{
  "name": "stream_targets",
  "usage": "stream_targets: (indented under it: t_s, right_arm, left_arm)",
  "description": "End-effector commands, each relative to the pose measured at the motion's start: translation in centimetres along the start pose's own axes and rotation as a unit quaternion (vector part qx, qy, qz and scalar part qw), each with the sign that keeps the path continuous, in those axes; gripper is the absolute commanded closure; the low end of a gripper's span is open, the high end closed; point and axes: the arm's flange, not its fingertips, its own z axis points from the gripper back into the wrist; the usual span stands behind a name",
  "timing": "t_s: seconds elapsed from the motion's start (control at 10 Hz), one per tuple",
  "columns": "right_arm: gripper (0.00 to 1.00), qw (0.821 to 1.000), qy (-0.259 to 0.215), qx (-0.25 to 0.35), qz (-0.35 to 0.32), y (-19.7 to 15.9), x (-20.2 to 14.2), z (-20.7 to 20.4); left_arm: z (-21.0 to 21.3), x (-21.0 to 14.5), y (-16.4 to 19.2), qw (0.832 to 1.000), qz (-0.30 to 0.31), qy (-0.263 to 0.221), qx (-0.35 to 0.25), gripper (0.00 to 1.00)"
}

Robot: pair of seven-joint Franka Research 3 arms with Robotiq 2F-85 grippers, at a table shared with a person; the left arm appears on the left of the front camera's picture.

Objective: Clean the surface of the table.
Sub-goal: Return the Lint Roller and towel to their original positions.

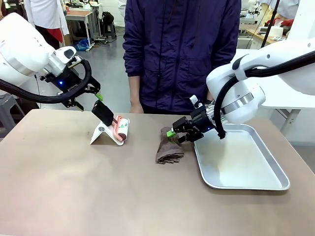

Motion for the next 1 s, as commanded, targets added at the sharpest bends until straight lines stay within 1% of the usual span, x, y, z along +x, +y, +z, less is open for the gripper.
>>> stream_targets:
  t_s: [0.0, 0.1, 0.3, 0.5, 0.6, 0.7, 0.8, 0.9]
  right_arm:
    - [0.0, 1.0, -0.012, 0.009, 0.0, 0.1, 0.2, 1.3]
    - [0.0, 0.999, -0.031, 0.012, 0.003, 0.2, -0.1, 3.1]
    - [0.0, 0.995, -0.06, 0.075, 0.019, 0.5, -1.2, 7.2]
    - [0.0, 0.987, -0.065, 0.145, 0.022, 0.3, -2.9, 11.3]
    - [0.0, 0.983, -0.065, 0.171, 0.011, -0.1, -3.9, 13.2]
    - [0.0, 0.978, -0.059, 0.201, 0.011, -0.3, -5.4, 15.0]
    - [0.0, 0.97, -0.055, 0.235, 0.017, -0.4, -7.0, 16.6]
    - [0.0, 0.965, -0.051, 0.258, 0.018, -0.5, -8.9, 18.5]
  left_arm:
    - [2.7, -3.4, 0.7, 0.999, -0.027, 0.001, -0.046, 0.0]
    - [4.7, -5.4, 1.1, 0.995, -0.051, -0.001, -0.081, 0.0]
    - [8.6, -9.1, 2.9, 0.985, -0.09, -0.004, -0.149, 0.0]
    - [11.5, -12.1, 6.3, 0.974, -0.088, -0.022, -0.207, 0.0]
    - [12.5, -13.5, 8.3, 0.962, -0.094, -0.019, -0.254, 0.0]
    - [13.2, -14.7, 10.4, 0.952, -0.084, -0.03, -0.292, 0.0]
    - [13.8, -15.9, 12.9, 0.937, -0.073, -0.041, -0.338, 0.0]
    - [14.0, -16.8, 16.0, 0.915, -0.055, -0.06, -0.396, 0.0]
